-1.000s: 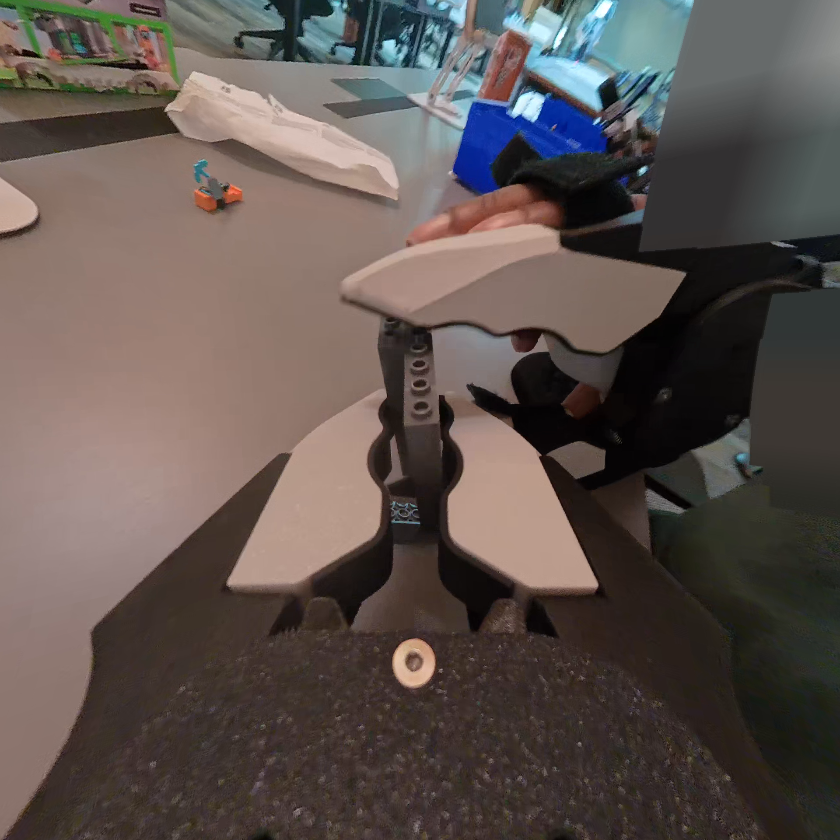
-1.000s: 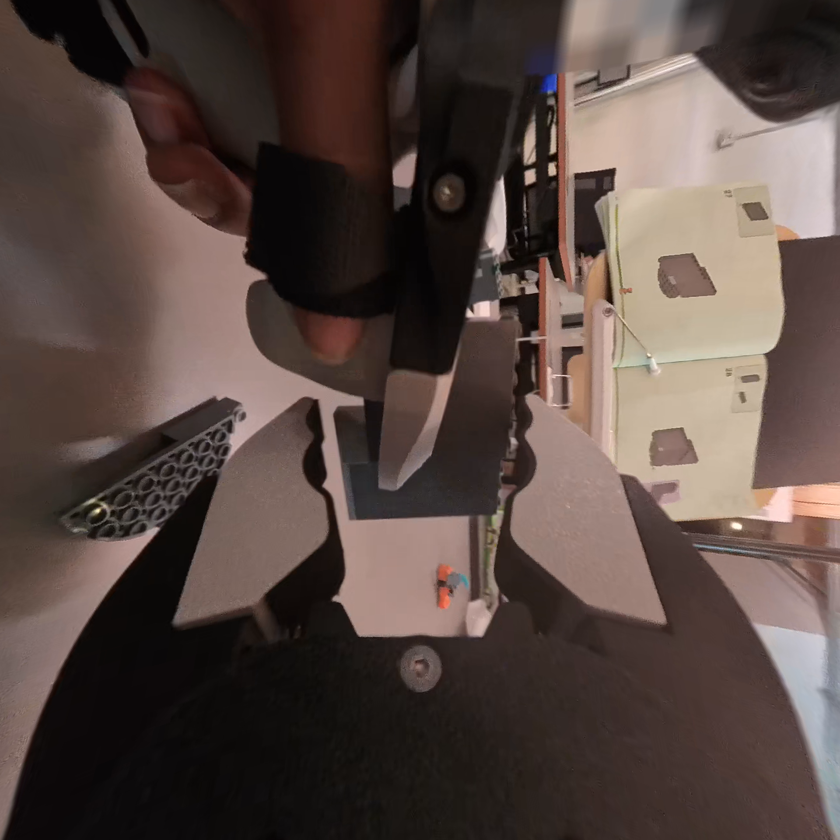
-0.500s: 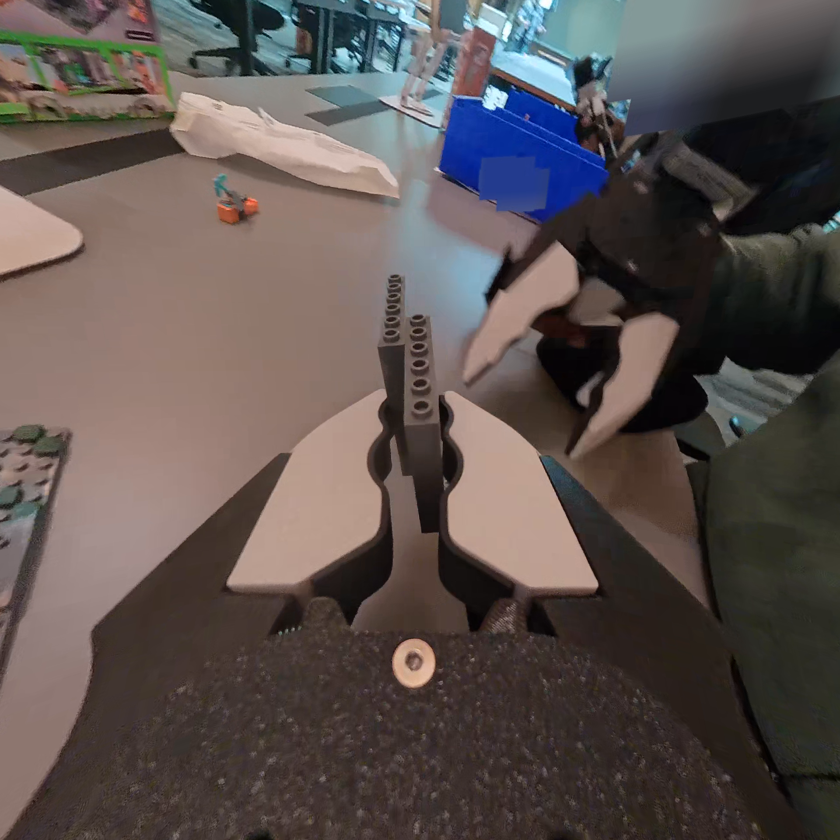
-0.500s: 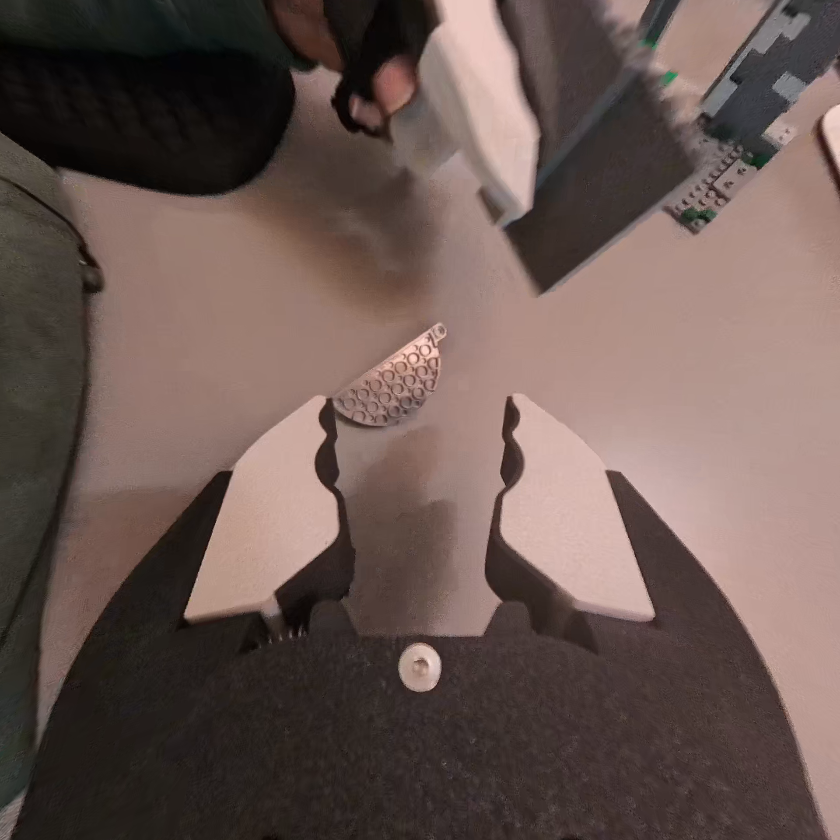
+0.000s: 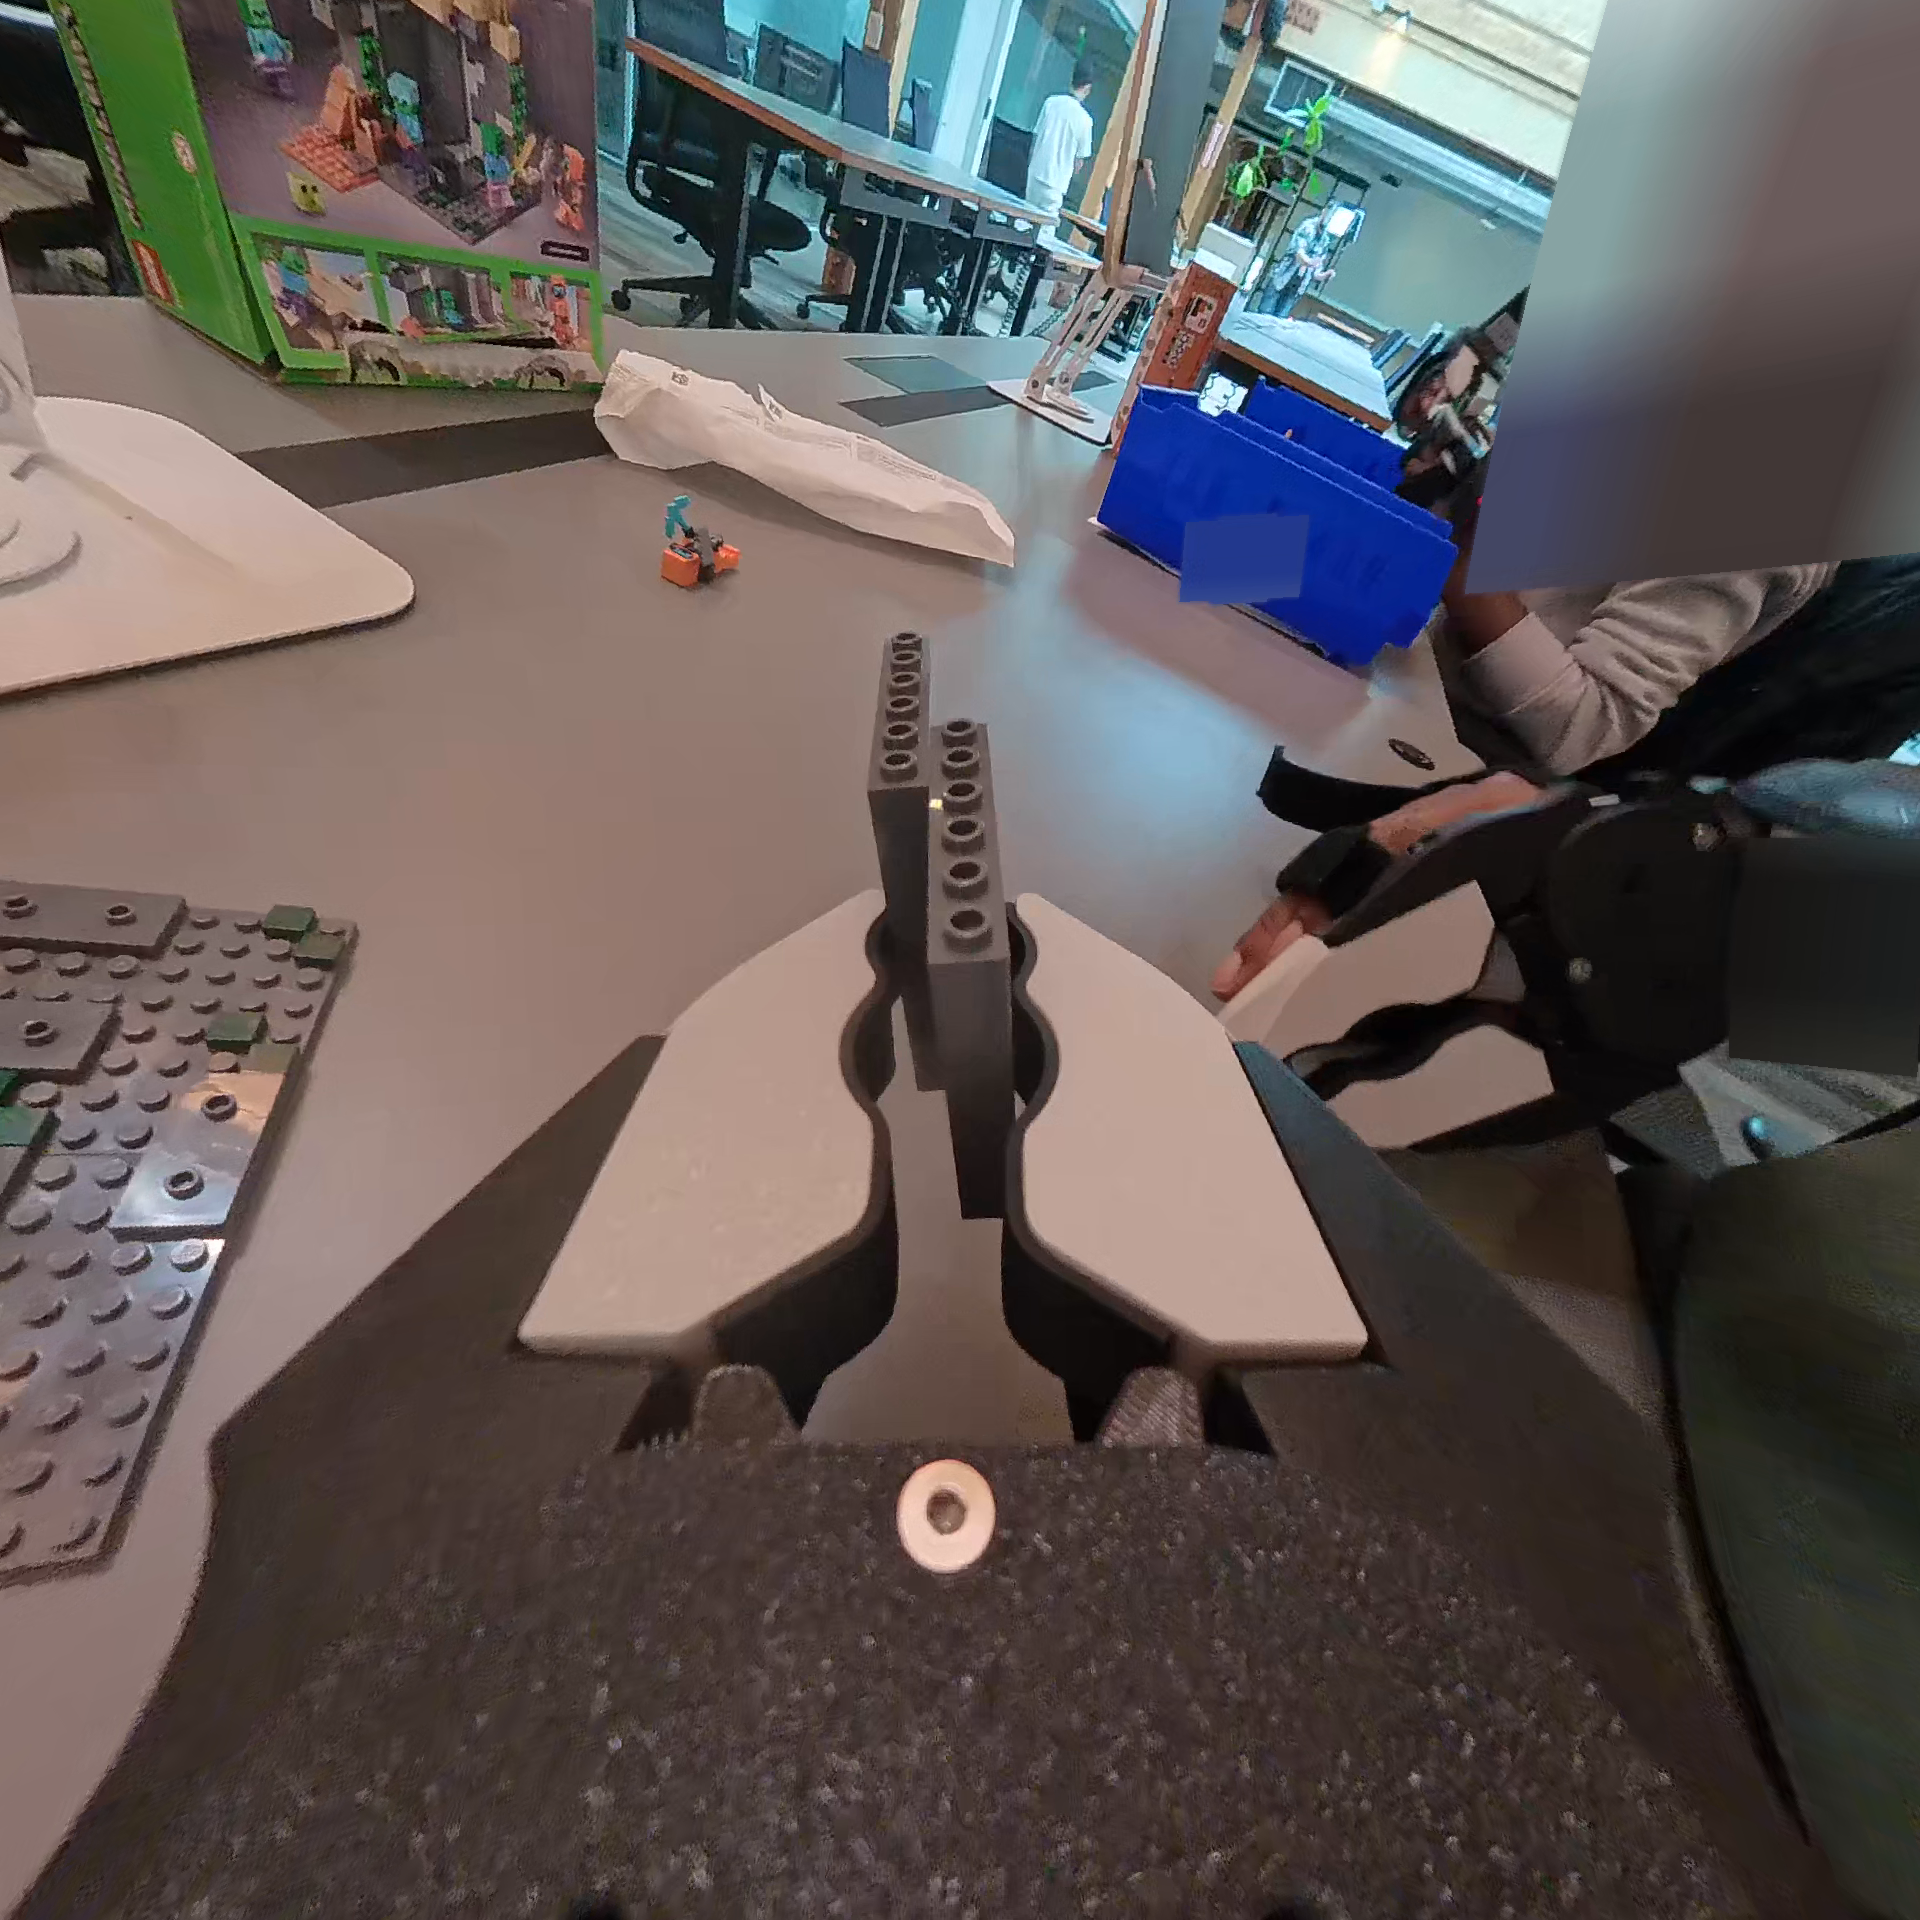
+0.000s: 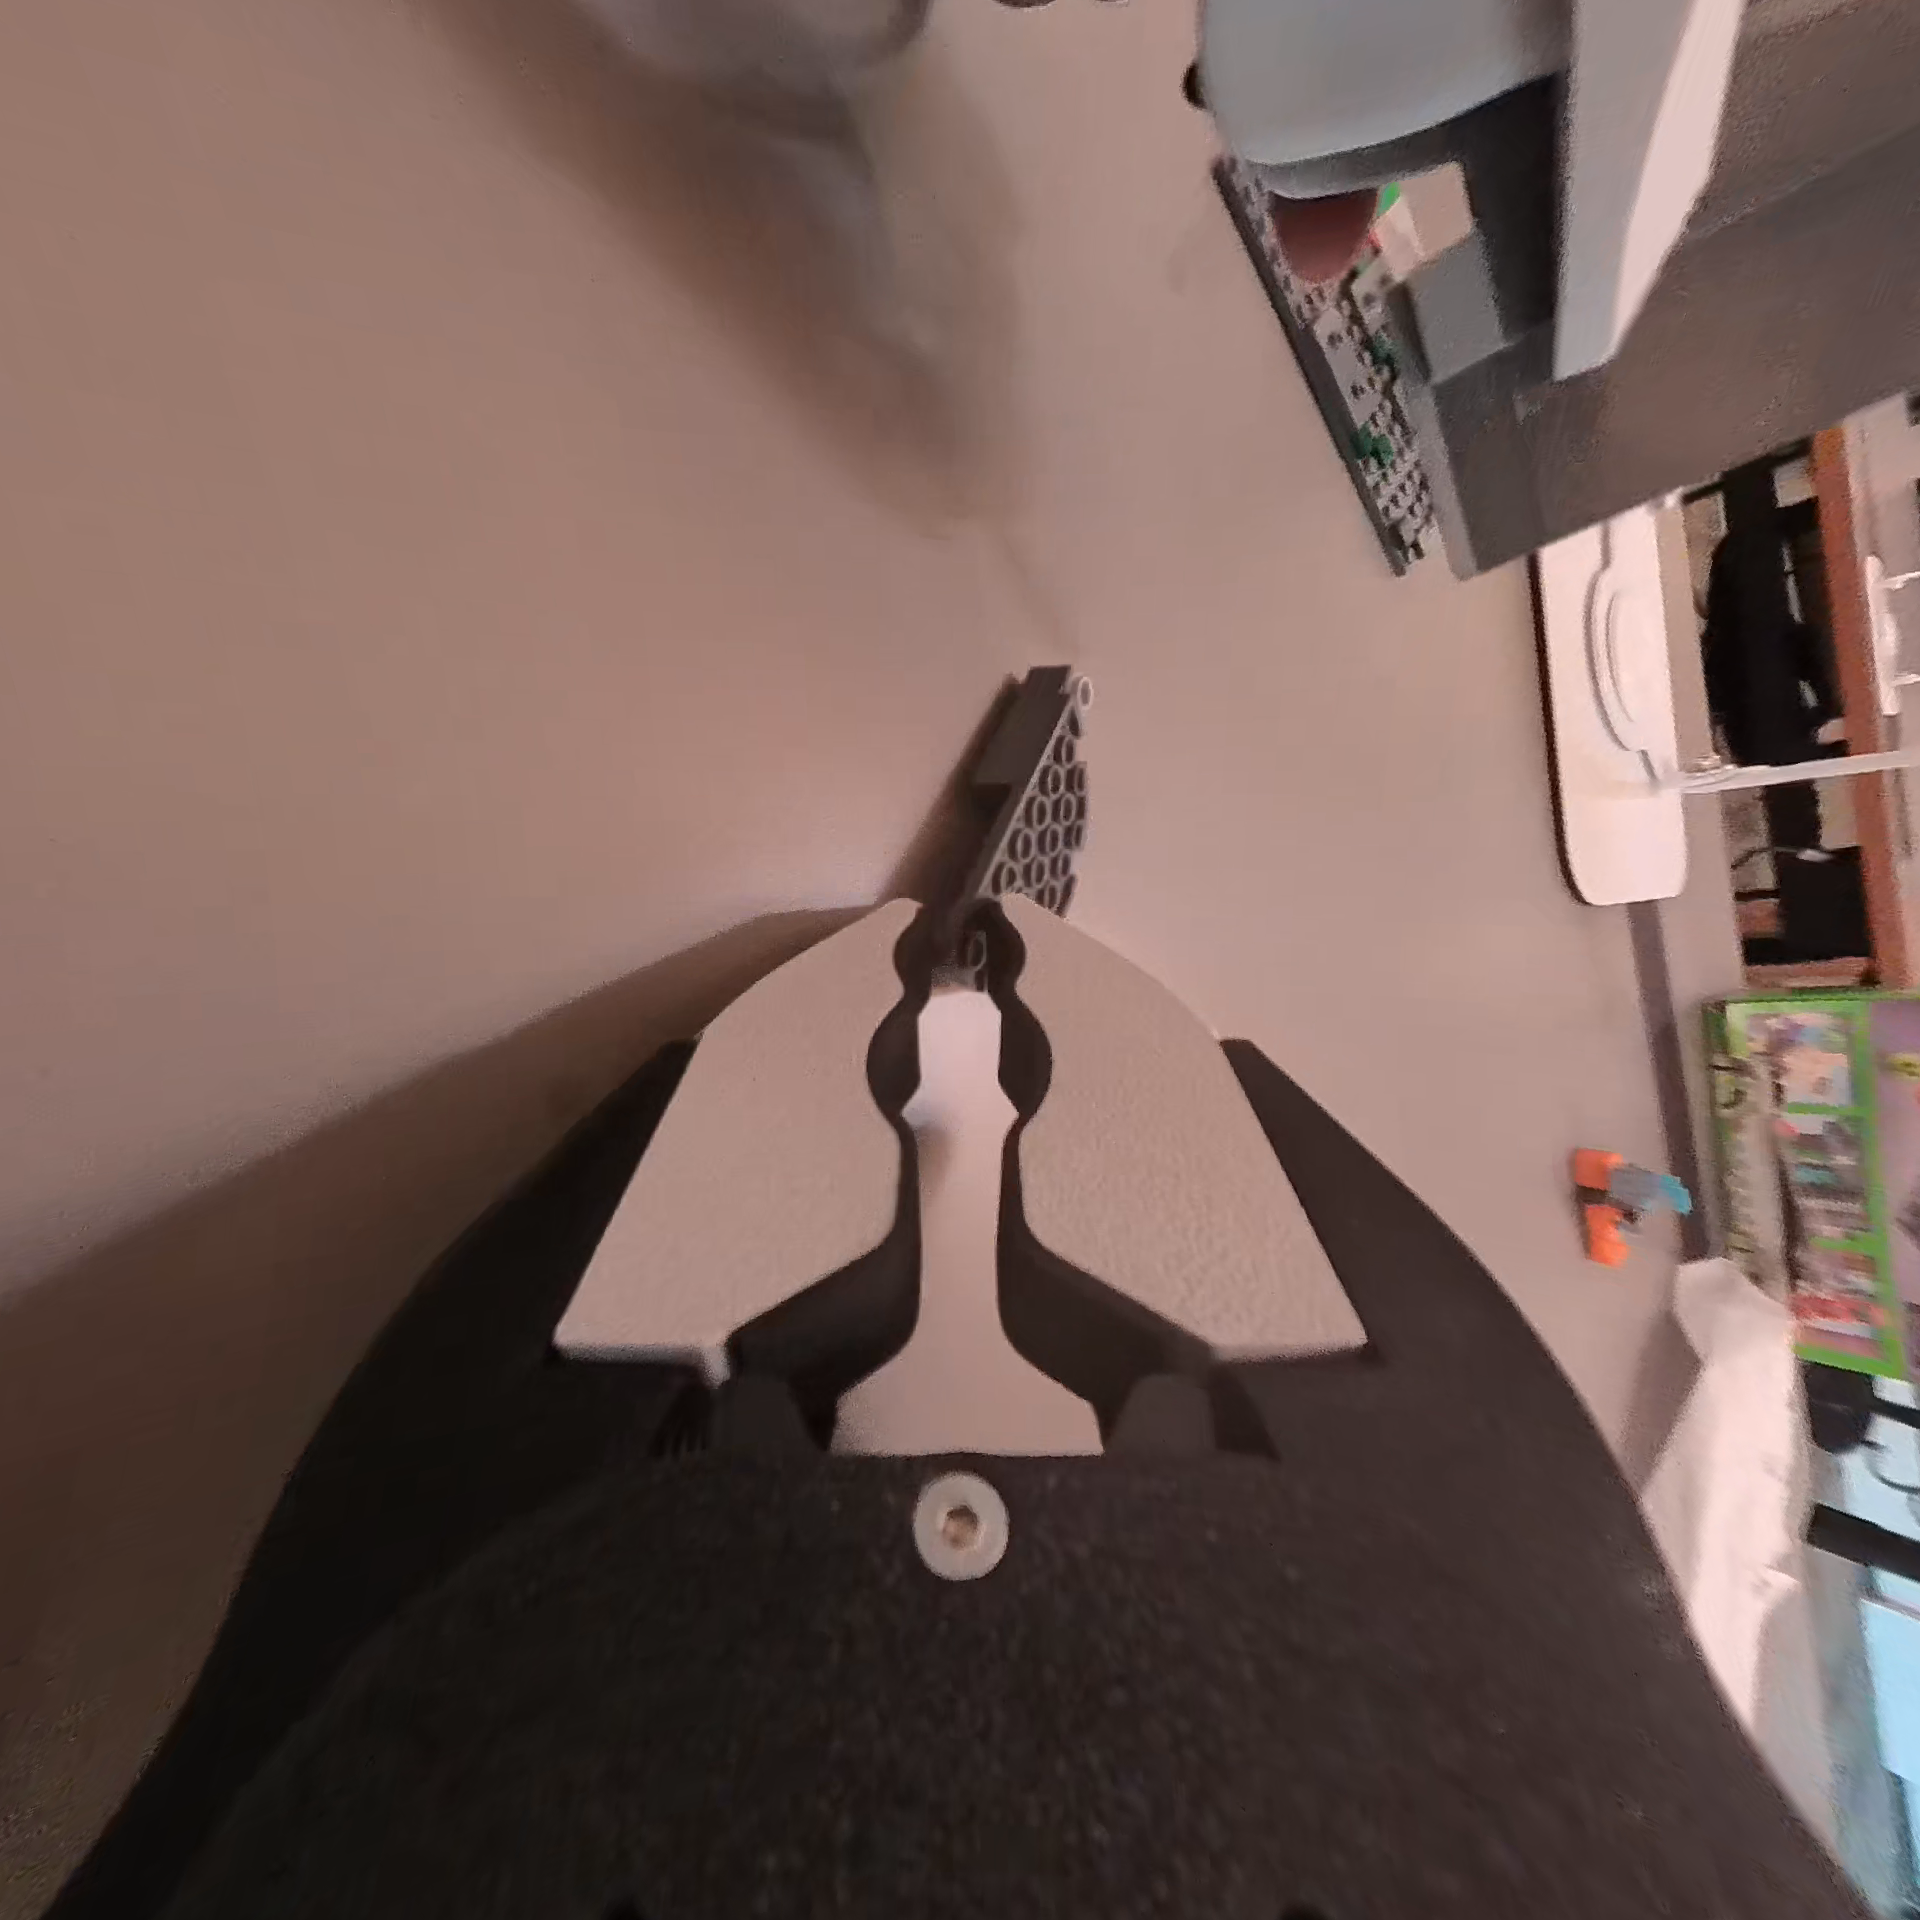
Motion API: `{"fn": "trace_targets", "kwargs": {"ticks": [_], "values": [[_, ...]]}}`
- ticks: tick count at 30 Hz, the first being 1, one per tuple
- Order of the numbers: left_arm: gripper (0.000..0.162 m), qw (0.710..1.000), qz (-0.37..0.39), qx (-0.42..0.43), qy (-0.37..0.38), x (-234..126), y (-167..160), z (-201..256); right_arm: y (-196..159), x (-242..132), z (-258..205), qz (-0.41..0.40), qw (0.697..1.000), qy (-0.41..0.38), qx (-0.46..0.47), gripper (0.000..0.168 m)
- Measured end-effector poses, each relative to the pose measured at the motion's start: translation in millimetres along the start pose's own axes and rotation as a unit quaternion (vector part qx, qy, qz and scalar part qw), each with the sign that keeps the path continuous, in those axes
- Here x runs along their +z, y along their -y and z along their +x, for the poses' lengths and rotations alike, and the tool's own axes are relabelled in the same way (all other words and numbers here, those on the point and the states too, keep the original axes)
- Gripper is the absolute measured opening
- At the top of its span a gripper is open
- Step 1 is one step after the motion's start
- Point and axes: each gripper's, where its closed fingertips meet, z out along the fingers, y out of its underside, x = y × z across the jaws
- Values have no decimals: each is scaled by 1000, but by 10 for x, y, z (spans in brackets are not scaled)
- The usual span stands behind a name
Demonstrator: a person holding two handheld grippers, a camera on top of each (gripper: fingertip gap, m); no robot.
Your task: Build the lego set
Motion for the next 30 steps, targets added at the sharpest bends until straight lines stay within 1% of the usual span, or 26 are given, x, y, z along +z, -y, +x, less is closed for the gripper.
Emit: {"fn": "trace_targets", "kwargs": {"ticks": [1,3,4,5,6,7,8,9,10,13,14,16,18,19,21,24,27,30], "values": [[17,1000,1,7,2,-12,3,7,13,-8,28,8,999,18,29,9],[17,1000,5,16,4,-36,23,24,87,-53,93,35,987,91,125,6],[17,1000,10,20,6,-49,42,26,164,-102,116,54,969,150,188,6],[17,1000,15,24,8,-63,66,26,255,-176,127,68,938,224,254,6],[17,999,20,26,10,-77,89,24,335,-258,139,73,897,302,315,5],[17,999,25,27,9,-90,108,23,382,-308,190,70,853,362,370,5],[17,999,28,27,9,-99,119,23,380,-304,257,61,814,401,416,4],[17,999,30,26,10,-109,122,15,332,-262,296,42,779,431,453,4],[17,999,31,27,13,-117,120,6,257,-184,325,23,753,448,482,4],[17,999,29,32,16,-124,88,0,51,40,393,-6,704,468,534,5],[17,999,26,33,16,-118,69,-2,7,99,428,-7,697,466,545,5],[17,999,18,36,15,-93,28,-1,-45,176,499,2,703,458,544,11],[17,999,11,38,8,-62,-8,11,-69,208,580,22,723,443,530,25],[17,999,6,38,4,-44,-31,19,-92,221,633,34,743,426,516,28],[17,999,-4,41,-6,-9,-79,43,-112,213,771,72,794,378,471,32],[17,999,-12,43,-23,35,-122,97,-64,84,939,127,858,312,389,35],[17,997,-12,52,-48,71,-132,182,85,-99,995,168,893,272,317,37],[17,994,-13,82,-76,120,-142,292,212,-168,1000,170,932,229,223,38]]}}
